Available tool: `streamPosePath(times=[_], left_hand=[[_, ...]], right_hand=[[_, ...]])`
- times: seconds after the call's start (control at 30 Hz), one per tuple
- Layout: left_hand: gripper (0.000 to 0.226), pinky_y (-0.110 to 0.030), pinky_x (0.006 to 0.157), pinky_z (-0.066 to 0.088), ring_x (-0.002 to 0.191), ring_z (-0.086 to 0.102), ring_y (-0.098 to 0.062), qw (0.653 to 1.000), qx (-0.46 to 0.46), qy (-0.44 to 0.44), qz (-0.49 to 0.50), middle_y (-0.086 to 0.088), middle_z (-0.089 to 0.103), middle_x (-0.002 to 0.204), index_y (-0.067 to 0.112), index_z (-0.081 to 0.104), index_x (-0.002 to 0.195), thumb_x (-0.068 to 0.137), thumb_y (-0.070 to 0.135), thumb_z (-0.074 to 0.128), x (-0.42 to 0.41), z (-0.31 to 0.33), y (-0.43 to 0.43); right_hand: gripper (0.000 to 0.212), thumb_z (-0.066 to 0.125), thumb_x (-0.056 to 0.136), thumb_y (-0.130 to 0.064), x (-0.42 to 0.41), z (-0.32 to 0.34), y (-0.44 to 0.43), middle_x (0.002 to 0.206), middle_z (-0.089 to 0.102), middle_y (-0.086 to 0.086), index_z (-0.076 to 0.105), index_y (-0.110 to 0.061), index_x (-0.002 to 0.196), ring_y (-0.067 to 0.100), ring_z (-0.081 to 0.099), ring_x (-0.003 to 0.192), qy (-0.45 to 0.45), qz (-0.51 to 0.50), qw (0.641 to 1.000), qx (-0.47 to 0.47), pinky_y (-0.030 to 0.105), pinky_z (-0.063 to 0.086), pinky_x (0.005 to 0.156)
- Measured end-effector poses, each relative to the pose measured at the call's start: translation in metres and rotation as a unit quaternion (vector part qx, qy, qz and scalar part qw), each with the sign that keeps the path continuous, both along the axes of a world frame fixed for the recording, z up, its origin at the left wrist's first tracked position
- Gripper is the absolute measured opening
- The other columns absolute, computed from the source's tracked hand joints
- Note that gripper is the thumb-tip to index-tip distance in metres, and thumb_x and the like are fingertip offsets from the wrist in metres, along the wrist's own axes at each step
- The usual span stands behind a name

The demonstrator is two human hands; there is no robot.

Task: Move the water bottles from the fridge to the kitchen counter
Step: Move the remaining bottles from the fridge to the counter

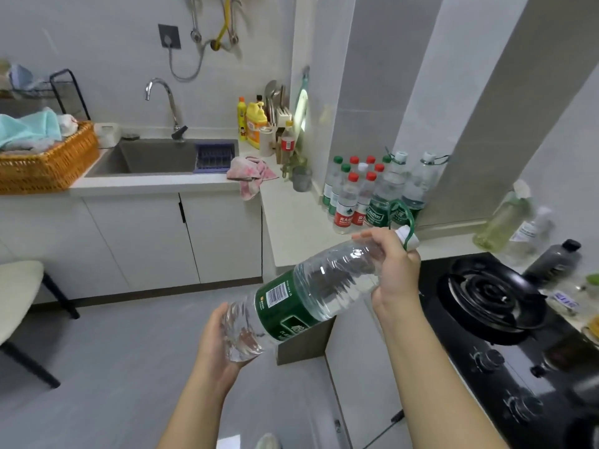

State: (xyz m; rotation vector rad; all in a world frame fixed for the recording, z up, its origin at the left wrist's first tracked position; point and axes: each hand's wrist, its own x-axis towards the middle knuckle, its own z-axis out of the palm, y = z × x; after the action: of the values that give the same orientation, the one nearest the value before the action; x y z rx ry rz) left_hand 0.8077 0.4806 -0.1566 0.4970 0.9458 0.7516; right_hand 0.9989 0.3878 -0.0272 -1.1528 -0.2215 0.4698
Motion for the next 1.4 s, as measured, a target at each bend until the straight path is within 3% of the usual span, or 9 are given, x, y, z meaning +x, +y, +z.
streamPosePath(times=[0.1, 0.3, 0.53, 0.6, 0.7, 0.87, 1.07, 1.27, 1.4], left_hand=[[0.027, -0.040, 0.075, 0.048, 0.072, 0.059, -0.029, 1.000, -0.009, -0.013, -0.021, -0.011, 0.066, 0.075, 0.013, 0.064, 0.081, 0.092, 0.033, 0.050, 0.034, -0.001, 0.025], [0.036, -0.045, 0.083, 0.050, 0.084, 0.064, -0.033, 0.996, -0.033, -0.040, -0.078, -0.015, 0.070, 0.090, 0.008, 0.066, 0.101, 0.095, 0.038, 0.047, 0.107, -0.006, 0.099], [0.047, -0.048, 0.096, 0.048, 0.109, 0.063, -0.036, 0.982, -0.082, -0.066, -0.158, -0.018, 0.067, 0.116, 0.007, 0.061, 0.121, 0.102, 0.043, 0.038, 0.187, -0.017, 0.176], [0.044, -0.049, 0.097, 0.049, 0.108, 0.065, -0.034, 0.979, -0.041, -0.022, -0.199, -0.015, 0.068, 0.117, 0.010, 0.062, 0.121, 0.101, 0.043, 0.041, 0.207, -0.019, 0.191], [0.026, -0.035, 0.078, 0.057, 0.096, 0.068, -0.020, 0.965, 0.114, 0.117, -0.204, -0.002, 0.069, 0.110, 0.016, 0.064, 0.118, 0.098, 0.025, 0.050, 0.230, -0.020, 0.206], [0.035, -0.017, 0.074, 0.051, 0.094, 0.063, -0.005, 0.875, 0.330, 0.178, -0.306, 0.008, 0.058, 0.124, 0.024, 0.055, 0.128, 0.094, 0.013, 0.057, 0.271, -0.031, 0.221], [0.052, -0.024, 0.082, 0.047, 0.094, 0.058, -0.008, 0.834, 0.366, 0.218, -0.350, 0.011, 0.055, 0.117, 0.023, 0.050, 0.131, 0.083, 0.015, 0.068, 0.326, -0.054, 0.224], [0.062, -0.023, 0.083, 0.045, 0.102, 0.058, -0.009, 0.812, 0.375, 0.263, -0.362, 0.008, 0.061, 0.116, 0.022, 0.052, 0.129, 0.072, 0.029, 0.076, 0.357, -0.080, 0.221], [0.064, -0.021, 0.080, 0.041, 0.101, 0.054, -0.007, 0.793, 0.393, 0.292, -0.363, 0.007, 0.060, 0.121, 0.022, 0.050, 0.131, 0.072, 0.027, 0.076, 0.366, -0.092, 0.221]], right_hand=[[0.028, 0.067, 0.077, 0.002, 0.026, 0.000, 0.020, 0.069, 0.070, 0.008, 0.066, -0.013, 0.054, 0.021, 0.067, 0.064, 0.006, -0.020, 1.000, 0.007, 0.032, 0.054, 0.064], [0.010, 0.068, 0.077, 0.004, 0.081, 0.007, 0.080, 0.075, 0.066, 0.014, 0.058, 0.000, 0.075, 0.020, 0.065, 0.059, 0.011, -0.069, 0.998, -0.003, 0.029, 0.054, 0.057], [0.012, 0.071, 0.073, 0.004, 0.136, 0.018, 0.151, 0.087, 0.068, 0.017, 0.064, -0.006, 0.073, 0.023, 0.068, 0.079, -0.046, -0.120, 0.992, -0.014, 0.028, 0.056, 0.064], [0.014, 0.071, 0.074, 0.004, 0.148, 0.022, 0.162, 0.084, 0.068, 0.013, 0.065, -0.009, 0.072, 0.021, 0.068, 0.079, -0.077, -0.133, 0.988, -0.025, 0.029, 0.057, 0.068], [0.020, 0.072, 0.076, 0.003, 0.170, 0.026, 0.180, 0.076, 0.068, 0.001, 0.065, -0.015, 0.071, 0.011, 0.066, 0.073, -0.120, -0.152, 0.980, -0.052, 0.022, 0.053, 0.066], [0.011, 0.075, 0.080, -0.004, 0.211, 0.015, 0.213, 0.078, 0.068, 0.001, 0.068, -0.001, 0.088, 0.009, 0.063, 0.071, -0.190, -0.153, 0.962, -0.123, 0.024, 0.051, 0.067], [0.018, 0.077, 0.082, -0.010, 0.251, -0.011, 0.247, 0.074, 0.066, -0.004, 0.062, -0.018, 0.077, 0.013, 0.062, 0.074, -0.245, -0.134, 0.943, -0.182, 0.030, 0.054, 0.073], [0.030, 0.073, 0.082, -0.001, 0.275, -0.043, 0.261, 0.061, 0.054, -0.008, 0.053, -0.018, 0.067, -0.004, 0.046, 0.053, -0.279, -0.104, 0.930, -0.218, 0.009, 0.041, 0.054], [0.026, 0.072, 0.083, -0.002, 0.284, -0.059, 0.264, 0.063, 0.058, -0.004, 0.055, -0.017, 0.069, 0.003, 0.051, 0.058, -0.282, -0.099, 0.926, -0.230, 0.021, 0.047, 0.059]])
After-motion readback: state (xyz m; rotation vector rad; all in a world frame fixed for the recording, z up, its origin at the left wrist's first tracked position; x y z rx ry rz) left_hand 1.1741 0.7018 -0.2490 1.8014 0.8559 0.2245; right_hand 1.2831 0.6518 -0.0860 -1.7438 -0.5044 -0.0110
